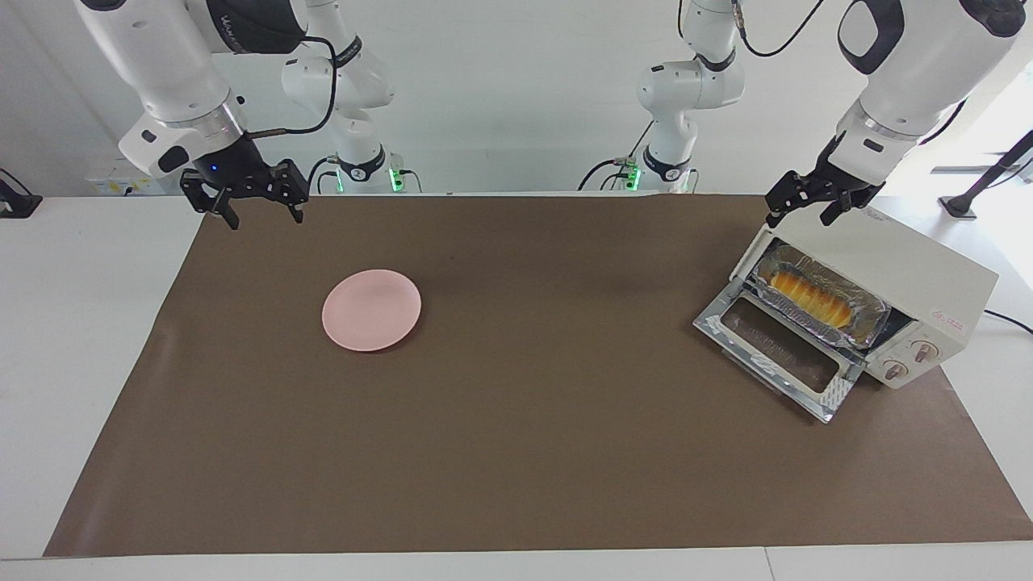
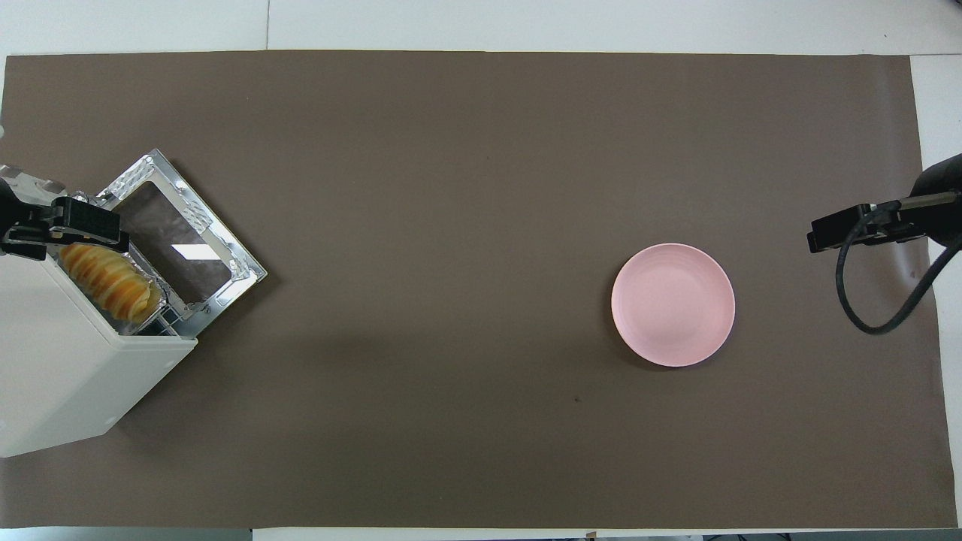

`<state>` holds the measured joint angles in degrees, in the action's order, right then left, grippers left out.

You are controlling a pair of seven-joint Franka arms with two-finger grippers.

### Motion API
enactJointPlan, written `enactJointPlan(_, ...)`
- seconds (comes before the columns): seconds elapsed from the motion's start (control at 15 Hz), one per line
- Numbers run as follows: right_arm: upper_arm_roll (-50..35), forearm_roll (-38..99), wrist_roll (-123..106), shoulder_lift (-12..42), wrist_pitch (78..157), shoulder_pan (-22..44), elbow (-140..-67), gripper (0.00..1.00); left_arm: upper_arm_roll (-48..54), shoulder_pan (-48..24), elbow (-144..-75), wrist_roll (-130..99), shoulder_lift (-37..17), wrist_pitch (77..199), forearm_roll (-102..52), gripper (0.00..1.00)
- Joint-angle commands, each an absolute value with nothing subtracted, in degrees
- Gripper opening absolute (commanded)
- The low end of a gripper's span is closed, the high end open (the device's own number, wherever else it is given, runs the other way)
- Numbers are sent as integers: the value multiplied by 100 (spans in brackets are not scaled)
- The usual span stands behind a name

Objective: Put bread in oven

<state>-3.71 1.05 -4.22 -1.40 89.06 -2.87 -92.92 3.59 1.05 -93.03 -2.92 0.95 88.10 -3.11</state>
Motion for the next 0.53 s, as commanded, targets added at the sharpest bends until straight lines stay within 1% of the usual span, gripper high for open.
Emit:
enactJointPlan(0.0,-431,176,-545,-264,8868,-413,-9413,100,387,167,-9527,-352,193,8974,-378,100)
enactJointPlan(0.2,-431,176,-545,-264,8868,-404,-9413,100,387,158,-9309,-352,9,8842,-378,100)
enactJointPlan(0.47,-431,167,-545,-264,8868,-413,-9413,100,404,141,-9308,-325,18,8806,-334,100)
